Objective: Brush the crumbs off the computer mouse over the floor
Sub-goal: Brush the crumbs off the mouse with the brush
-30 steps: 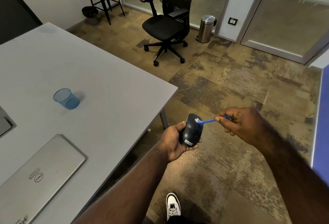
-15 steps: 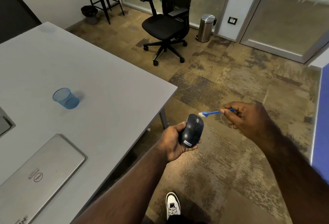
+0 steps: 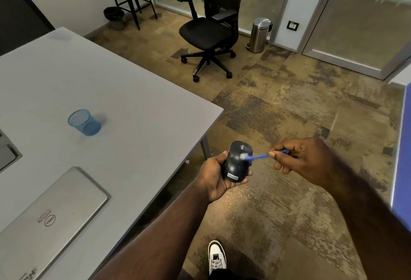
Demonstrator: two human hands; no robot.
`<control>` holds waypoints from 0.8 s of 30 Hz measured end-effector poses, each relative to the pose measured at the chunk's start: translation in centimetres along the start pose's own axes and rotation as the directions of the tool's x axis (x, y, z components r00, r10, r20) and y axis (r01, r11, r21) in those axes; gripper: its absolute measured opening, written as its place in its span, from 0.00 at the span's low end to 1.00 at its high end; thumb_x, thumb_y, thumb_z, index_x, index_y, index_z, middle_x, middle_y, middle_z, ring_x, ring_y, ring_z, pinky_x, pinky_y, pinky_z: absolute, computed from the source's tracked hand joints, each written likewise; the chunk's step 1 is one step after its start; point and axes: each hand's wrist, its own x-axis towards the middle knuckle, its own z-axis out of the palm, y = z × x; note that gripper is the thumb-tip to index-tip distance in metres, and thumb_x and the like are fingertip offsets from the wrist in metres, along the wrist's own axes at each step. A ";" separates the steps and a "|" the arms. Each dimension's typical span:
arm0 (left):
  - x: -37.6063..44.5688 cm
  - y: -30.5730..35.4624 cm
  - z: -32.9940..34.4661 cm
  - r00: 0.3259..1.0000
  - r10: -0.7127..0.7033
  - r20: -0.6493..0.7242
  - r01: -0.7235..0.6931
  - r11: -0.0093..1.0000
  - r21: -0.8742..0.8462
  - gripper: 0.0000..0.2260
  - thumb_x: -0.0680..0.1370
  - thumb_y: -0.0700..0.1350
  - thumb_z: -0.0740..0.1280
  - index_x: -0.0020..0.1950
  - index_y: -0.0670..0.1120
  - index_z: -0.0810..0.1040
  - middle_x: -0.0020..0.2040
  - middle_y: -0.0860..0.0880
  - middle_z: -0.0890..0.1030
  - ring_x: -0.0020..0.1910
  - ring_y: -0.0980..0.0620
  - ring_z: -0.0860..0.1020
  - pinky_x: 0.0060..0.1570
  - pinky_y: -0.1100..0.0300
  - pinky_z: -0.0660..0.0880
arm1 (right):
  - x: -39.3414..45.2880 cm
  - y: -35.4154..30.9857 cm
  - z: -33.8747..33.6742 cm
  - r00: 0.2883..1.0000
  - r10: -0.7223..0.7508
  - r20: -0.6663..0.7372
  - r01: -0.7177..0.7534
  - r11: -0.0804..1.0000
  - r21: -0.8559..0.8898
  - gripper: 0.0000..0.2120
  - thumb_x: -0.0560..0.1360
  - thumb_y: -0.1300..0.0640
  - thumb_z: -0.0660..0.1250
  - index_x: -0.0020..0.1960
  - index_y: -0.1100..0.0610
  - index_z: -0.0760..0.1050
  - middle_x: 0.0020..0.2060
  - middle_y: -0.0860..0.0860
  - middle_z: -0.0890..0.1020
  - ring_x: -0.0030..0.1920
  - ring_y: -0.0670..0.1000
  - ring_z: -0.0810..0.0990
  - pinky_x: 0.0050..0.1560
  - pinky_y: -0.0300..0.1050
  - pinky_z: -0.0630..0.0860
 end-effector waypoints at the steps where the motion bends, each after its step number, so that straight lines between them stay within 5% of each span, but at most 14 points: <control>1: 0.0 0.0 -0.2 1.000 0.001 -0.012 -0.001 1.000 -0.017 0.23 0.83 0.51 0.48 0.63 0.37 0.74 0.56 0.34 0.79 0.46 0.38 0.80 0.40 0.51 0.80 | 0.0 0.0 -0.1 1.000 -0.012 0.015 0.011 1.000 0.029 0.07 0.75 0.58 0.72 0.45 0.47 0.83 0.32 0.46 0.86 0.26 0.46 0.83 0.30 0.38 0.79; 6: 0.1 0.1 -0.4 1.000 -0.006 0.030 0.007 0.999 -0.048 0.26 0.83 0.52 0.46 0.68 0.35 0.71 0.62 0.34 0.76 0.50 0.39 0.79 0.44 0.50 0.80 | 0.1 0.0 0.0 0.964 -0.054 -0.259 0.027 0.994 -0.104 0.06 0.75 0.60 0.71 0.51 0.55 0.85 0.33 0.41 0.85 0.28 0.43 0.84 0.31 0.42 0.82; 9: 0.0 0.4 -0.1 1.000 0.007 0.013 -0.006 0.997 -0.082 0.26 0.83 0.52 0.47 0.68 0.35 0.70 0.62 0.33 0.76 0.52 0.39 0.79 0.44 0.49 0.81 | -0.3 -0.6 0.4 0.992 -0.074 -0.098 0.064 0.993 -0.100 0.05 0.74 0.59 0.72 0.47 0.50 0.85 0.32 0.40 0.85 0.29 0.40 0.84 0.30 0.32 0.77; 11: 0.1 0.4 -0.3 1.000 0.010 -0.008 -0.011 0.991 -0.131 0.24 0.83 0.51 0.48 0.69 0.36 0.70 0.63 0.32 0.76 0.52 0.39 0.80 0.43 0.49 0.81 | -0.6 -0.8 0.5 0.996 -0.087 0.026 0.088 0.996 -0.020 0.05 0.73 0.57 0.73 0.44 0.48 0.85 0.36 0.39 0.86 0.28 0.41 0.84 0.30 0.33 0.78; 17: 0.1 0.5 -0.6 0.999 0.001 0.042 0.004 0.994 -0.112 0.26 0.83 0.52 0.46 0.66 0.36 0.73 0.59 0.35 0.79 0.48 0.41 0.81 0.43 0.51 0.81 | -0.5 -0.7 0.6 0.954 -0.106 -0.280 0.067 0.987 -0.145 0.08 0.74 0.62 0.72 0.52 0.55 0.84 0.36 0.40 0.85 0.31 0.38 0.84 0.30 0.40 0.81; 22: 0.3 0.4 -1.1 1.000 0.018 0.008 -0.017 0.994 -0.110 0.24 0.83 0.52 0.49 0.65 0.37 0.74 0.56 0.34 0.81 0.46 0.41 0.83 0.38 0.50 0.82 | -0.9 -0.9 0.9 0.991 -0.114 -0.064 0.114 0.993 0.004 0.05 0.74 0.59 0.71 0.48 0.51 0.84 0.35 0.42 0.87 0.28 0.43 0.84 0.31 0.41 0.82; 24: 0.3 0.5 -1.2 1.000 0.026 0.009 -0.025 0.994 -0.104 0.23 0.83 0.51 0.49 0.67 0.37 0.72 0.59 0.34 0.79 0.47 0.40 0.82 0.38 0.50 0.82 | -0.7 -0.7 1.1 0.988 -0.089 -0.123 0.091 0.996 0.011 0.05 0.75 0.59 0.71 0.47 0.50 0.83 0.36 0.41 0.87 0.28 0.43 0.84 0.31 0.42 0.82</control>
